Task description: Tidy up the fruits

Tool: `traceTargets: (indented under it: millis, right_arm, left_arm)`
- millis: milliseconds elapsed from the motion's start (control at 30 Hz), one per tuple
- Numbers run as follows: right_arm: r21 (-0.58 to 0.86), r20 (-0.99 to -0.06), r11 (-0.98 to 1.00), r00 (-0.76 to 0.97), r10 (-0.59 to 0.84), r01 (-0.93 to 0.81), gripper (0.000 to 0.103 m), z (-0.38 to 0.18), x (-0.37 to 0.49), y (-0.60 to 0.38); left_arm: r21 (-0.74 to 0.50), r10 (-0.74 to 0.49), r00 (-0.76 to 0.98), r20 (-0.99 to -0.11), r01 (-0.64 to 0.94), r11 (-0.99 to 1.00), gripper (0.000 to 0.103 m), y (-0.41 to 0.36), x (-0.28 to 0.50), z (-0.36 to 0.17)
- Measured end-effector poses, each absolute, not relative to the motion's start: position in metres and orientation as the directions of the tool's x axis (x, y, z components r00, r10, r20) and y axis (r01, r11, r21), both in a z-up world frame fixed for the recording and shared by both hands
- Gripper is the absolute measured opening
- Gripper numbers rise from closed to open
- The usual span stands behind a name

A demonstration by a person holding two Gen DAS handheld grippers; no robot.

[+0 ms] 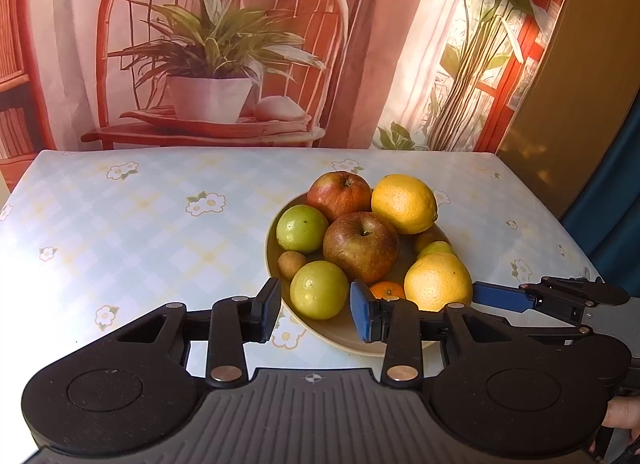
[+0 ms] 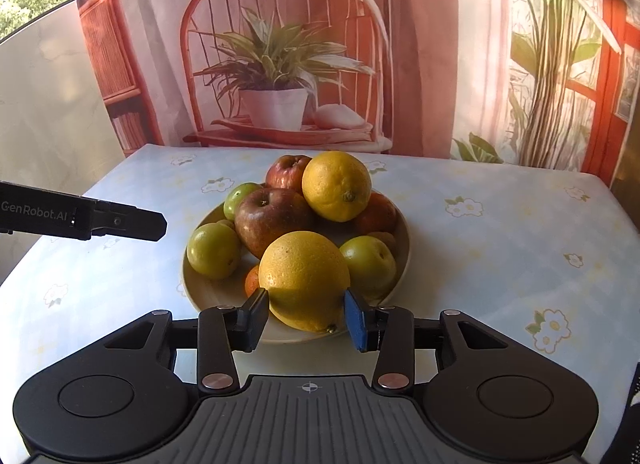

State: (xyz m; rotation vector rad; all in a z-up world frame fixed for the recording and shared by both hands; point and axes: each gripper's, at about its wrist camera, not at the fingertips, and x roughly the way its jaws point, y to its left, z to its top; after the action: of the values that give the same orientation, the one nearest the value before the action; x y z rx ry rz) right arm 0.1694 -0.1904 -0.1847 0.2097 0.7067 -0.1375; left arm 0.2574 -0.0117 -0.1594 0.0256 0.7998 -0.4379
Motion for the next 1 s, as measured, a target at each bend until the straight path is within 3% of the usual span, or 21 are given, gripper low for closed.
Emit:
traceTargets:
  millis: [300, 433, 700, 833, 1000]
  right_arm:
    - [0.168, -0.641, 0.963, 0.765, -0.056, 0.211, 0.04, -0.183, 0.174, -0.193]
    - [0.168, -0.654, 0.961, 0.754, -0.06, 0.222, 0.043, -0.184, 0.174, -0.191]
    - [0.153, -0.658, 0.96, 0.749, -0.076, 0.232, 0.043, -0.184, 0.166, -0.191]
    - [0.137, -0.65, 0.962, 0.754, -0.093, 0.236, 0.048, -0.179, 0.161, -0.19]
    - [0.135, -0.63, 0.958, 0.768, -0.115, 0.254, 0.061, -0.164, 0.152, -0.19]
  left_arm:
    - [-0.104, -0.358, 0.631, -0.688, 0.403, 0.909, 0.041, -0.013, 0.249, -0.158]
    - [-0.11, -0.359, 0.64, -0.68, 0.394, 0.912, 0.053, -0.01, 0.246, -0.155]
    - [-0.09, -0.342, 0.654, -0.675, 0.387, 0.918, 0.054, -0.008, 0.241, -0.152]
    - [-0.078, -0.332, 0.666, -0.667, 0.382, 0.921, 0.059, -0.007, 0.235, -0.146]
    - [-0.059, -0.322, 0.694, -0.644, 0.375, 0.925, 0.076, -0.002, 0.227, -0.135]
